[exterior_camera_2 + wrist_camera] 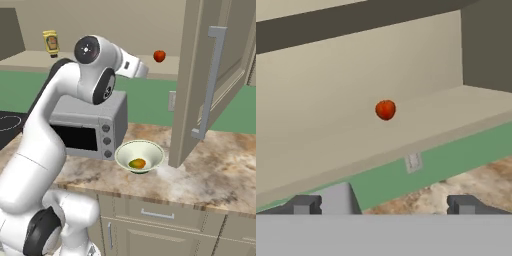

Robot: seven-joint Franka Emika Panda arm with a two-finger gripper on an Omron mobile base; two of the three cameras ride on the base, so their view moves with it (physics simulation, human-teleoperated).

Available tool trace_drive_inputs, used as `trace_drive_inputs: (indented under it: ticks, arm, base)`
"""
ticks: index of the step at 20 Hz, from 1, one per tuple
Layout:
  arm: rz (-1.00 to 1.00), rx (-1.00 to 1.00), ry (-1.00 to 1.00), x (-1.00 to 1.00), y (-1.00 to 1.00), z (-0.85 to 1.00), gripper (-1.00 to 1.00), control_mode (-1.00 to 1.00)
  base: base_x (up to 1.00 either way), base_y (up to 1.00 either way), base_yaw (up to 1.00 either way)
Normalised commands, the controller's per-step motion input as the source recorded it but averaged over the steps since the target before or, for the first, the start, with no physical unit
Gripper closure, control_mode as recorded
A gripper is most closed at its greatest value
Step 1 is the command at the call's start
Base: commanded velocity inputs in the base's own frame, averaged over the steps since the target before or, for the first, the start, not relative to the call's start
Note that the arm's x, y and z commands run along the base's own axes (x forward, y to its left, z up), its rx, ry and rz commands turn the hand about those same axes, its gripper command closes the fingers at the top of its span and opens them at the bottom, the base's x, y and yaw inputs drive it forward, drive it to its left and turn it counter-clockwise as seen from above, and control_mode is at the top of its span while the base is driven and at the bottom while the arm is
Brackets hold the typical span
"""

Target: Open the cabinet. Pick the mango and apple from the cabinet and place them into the bowl. Then close the cabinet.

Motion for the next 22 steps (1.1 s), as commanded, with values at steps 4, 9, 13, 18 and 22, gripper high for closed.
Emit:
trace_drive_inputs:
  ticks: [4, 9, 13, 18, 22]
  arm:
    - [0.0, -0.01, 0.01, 0.48, 0.0, -0.01, -1.0, -1.0]
    - [0.0, -0.02, 0.0, 0.55, 0.0, -0.06, -1.0, -1.0]
    - [0.0, -0.01, 0.0, 0.61, -0.01, -0.11, -1.0, -1.0]
    - [0.0, 0.0, 0.0, 0.53, -0.25, -0.08, -1.0, -1.0]
    - [0.0, 0.0, 0.0, 0.59, -0.33, 0.0, -1.0, -1.0]
  base:
    - [0.0, 0.0, 0.0]
    - [0.0, 0.0, 0.0]
    - [0.0, 0.0, 0.0]
    - [0.0, 0.0, 0.0]
    - [0.0, 0.0, 0.0]
